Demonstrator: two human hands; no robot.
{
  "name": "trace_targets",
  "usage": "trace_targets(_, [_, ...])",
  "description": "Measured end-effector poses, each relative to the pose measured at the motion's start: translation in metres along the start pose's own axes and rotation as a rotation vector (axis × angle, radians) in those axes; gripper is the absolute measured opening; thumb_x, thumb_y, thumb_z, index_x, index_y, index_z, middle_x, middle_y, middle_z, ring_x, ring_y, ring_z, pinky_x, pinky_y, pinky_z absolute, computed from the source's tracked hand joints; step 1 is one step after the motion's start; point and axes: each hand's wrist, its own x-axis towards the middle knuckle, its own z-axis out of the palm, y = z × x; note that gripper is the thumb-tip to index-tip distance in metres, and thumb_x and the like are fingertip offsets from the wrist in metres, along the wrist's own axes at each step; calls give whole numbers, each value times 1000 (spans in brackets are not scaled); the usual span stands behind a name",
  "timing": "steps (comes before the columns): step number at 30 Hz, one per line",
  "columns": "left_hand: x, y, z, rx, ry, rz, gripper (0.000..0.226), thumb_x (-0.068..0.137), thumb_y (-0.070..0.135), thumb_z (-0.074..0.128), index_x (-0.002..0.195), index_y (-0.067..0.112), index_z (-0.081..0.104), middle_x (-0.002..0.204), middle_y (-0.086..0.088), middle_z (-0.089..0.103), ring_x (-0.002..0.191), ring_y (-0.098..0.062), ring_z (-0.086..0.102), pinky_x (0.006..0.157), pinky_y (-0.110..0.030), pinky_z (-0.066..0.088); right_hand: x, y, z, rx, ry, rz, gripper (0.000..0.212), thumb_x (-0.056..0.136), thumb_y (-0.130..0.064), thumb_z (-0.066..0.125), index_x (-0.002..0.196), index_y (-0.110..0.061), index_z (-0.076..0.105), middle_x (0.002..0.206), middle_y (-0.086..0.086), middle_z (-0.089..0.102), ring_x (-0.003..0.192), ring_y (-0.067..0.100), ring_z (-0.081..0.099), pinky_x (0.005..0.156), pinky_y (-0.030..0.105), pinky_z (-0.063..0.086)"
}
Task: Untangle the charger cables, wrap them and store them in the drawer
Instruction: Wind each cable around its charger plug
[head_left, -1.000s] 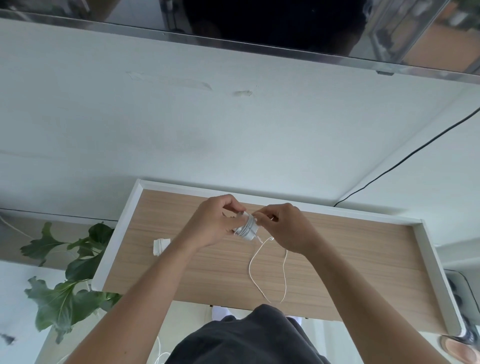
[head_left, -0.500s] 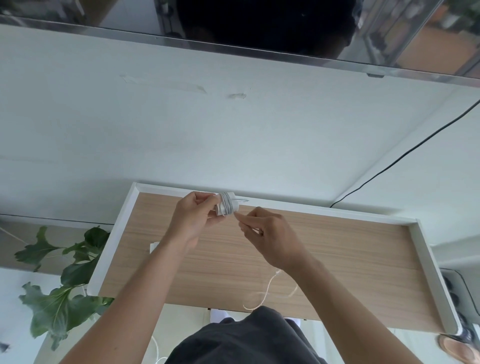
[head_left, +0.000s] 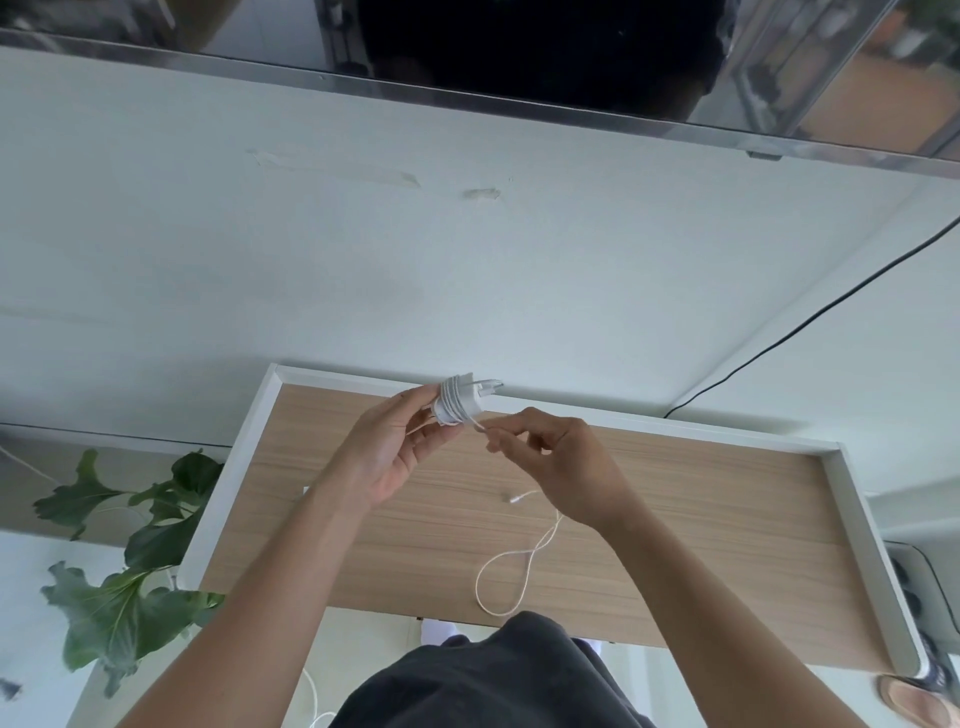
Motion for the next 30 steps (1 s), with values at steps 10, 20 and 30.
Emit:
trace_targets(10, [-15,14,0,616,-279,-27,20,99,13,79,118,7,82,124,-22,80,101,-27,78,86,-39,68,14,3,-32,-125,-149,145,5,101,-33,80,102,-34,84,94,-22,79,78,5,60,77,18,49])
trace_targets(20, [2,-16,-4,981,-26,275,10,93,23,87,97,20,79,109,4,80,79,-16,73,74,-42,71,12,-9,-11,-247,14,195,19,108,-30,68,110,-29,86,62,-21,66,48,0,55,55,11,39])
trace_targets(30, [5,-25,2,550,202,270,22,96,18,85,106,3,72,117,-17,77,93,-26,82,77,-42,71,2,5,29,-290,192,-39,29,108,-25,70,134,-35,79,98,-11,71,74,13,62,70,9,42])
